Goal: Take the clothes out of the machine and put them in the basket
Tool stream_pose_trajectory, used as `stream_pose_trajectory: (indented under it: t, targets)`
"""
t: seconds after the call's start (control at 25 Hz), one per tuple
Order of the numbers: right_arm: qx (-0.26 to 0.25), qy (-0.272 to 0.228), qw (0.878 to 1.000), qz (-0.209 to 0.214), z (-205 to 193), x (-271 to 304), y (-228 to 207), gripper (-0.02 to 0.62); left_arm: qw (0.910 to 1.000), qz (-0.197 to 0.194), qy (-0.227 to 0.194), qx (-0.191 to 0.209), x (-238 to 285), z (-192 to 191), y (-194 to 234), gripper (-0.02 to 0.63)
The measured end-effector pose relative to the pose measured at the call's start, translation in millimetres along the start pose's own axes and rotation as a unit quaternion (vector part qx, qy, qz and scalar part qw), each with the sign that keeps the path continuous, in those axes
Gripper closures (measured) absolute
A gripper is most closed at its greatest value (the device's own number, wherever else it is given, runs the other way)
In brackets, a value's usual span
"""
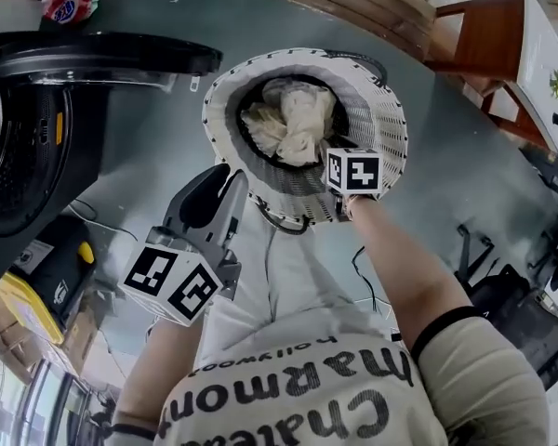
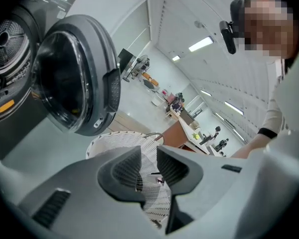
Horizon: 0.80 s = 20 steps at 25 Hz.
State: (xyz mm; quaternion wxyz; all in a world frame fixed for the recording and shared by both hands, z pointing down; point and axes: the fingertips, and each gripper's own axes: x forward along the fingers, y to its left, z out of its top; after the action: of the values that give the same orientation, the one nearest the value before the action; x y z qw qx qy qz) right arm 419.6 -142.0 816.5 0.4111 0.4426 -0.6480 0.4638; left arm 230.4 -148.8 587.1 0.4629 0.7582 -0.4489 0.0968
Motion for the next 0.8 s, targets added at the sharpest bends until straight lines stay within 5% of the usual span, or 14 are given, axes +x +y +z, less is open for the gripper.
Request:
stream_pose_trajectory:
  t: [0.24,0.44,0.64,0.8]
  targets:
    - [0.001,-0.07,0.996,0.053,29.0,-99.2,30.5,0.453,0.9984,0.011,-0.054,0.01,-39.0,23.3,-57.1,0.508]
    - [0.031,-0.157,0.979,0.127,65.6,-206.5,57.5,0.469,0.9905,0.029,-0.134,-0.004,-87.5,51.8,-105.3,0.55]
    - [0.013,-0.25,0.954,0.165,103.2,-319.8,71.7,0.5,0.9812,0.043,-0.186,0.027,-145.6,86.4,-150.9,0.583]
    - [0.025,-0.323,0.921,0.215,134.2,-400.2,100.2,0.516,0.9689,0.068,-0.235,0.041,-194.7,118.3,-165.7,0.586]
